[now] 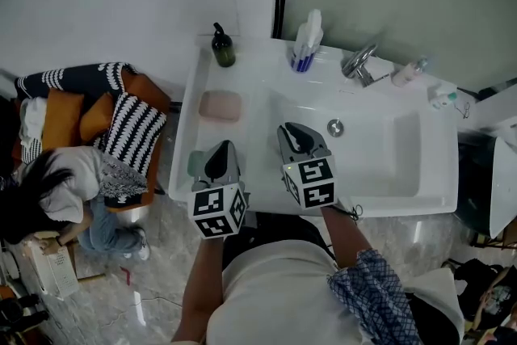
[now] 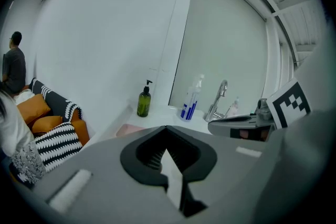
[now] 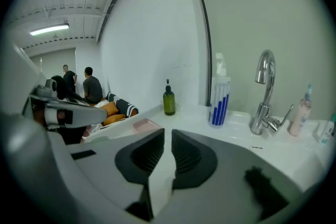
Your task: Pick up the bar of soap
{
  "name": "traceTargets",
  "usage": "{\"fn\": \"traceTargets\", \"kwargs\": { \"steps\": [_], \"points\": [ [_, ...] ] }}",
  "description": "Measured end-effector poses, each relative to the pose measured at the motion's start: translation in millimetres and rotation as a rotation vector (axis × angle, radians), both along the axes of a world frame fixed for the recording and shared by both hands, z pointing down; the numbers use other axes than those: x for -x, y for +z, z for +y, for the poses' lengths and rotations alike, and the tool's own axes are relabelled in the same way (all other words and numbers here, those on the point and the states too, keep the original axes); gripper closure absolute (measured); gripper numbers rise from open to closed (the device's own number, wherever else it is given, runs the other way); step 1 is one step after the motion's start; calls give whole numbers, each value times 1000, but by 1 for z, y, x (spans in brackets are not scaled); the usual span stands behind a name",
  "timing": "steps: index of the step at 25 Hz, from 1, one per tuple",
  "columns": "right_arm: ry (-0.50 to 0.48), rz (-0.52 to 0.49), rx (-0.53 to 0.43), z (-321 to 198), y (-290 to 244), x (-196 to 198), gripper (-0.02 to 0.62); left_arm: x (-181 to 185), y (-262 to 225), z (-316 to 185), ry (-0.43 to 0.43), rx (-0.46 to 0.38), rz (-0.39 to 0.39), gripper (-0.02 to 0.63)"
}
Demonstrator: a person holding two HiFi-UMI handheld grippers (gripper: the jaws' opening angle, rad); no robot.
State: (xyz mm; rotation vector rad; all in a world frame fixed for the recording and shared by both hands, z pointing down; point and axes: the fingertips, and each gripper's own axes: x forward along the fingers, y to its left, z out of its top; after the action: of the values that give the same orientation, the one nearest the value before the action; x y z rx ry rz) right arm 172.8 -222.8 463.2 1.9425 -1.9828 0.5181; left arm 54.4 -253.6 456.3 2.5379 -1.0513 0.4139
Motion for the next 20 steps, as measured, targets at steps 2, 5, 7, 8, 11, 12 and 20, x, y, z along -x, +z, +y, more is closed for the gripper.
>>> {"fn": "traceTargets", "kwargs": {
  "steps": [2, 5, 7, 8, 11, 12, 20],
  "points": [
    [-7, -7, -13, 0, -4, 5, 545, -2, -2, 2, 20, 7, 29, 598],
    [-15, -14, -22, 0, -8, 10, 551, -8, -7, 7, 56, 23, 83, 598],
    [-6, -12, -28, 0, -11, 11, 574, -8, -8, 9, 62, 13, 79, 598],
    [-5, -10, -28, 1, -11, 12, 578, -8, -9, 9, 61, 5, 74, 598],
    [-12, -5, -27, 2, -13, 16, 580, -6, -11, 10, 58, 0, 90, 598],
    [-16, -7, -31, 3, -14, 18, 580, -6, -13, 11, 61, 5, 102, 598],
    [-33, -16, -55, 8, -20, 28, 580, -4, -19, 18, 77, -8, 126, 600]
  ]
}}
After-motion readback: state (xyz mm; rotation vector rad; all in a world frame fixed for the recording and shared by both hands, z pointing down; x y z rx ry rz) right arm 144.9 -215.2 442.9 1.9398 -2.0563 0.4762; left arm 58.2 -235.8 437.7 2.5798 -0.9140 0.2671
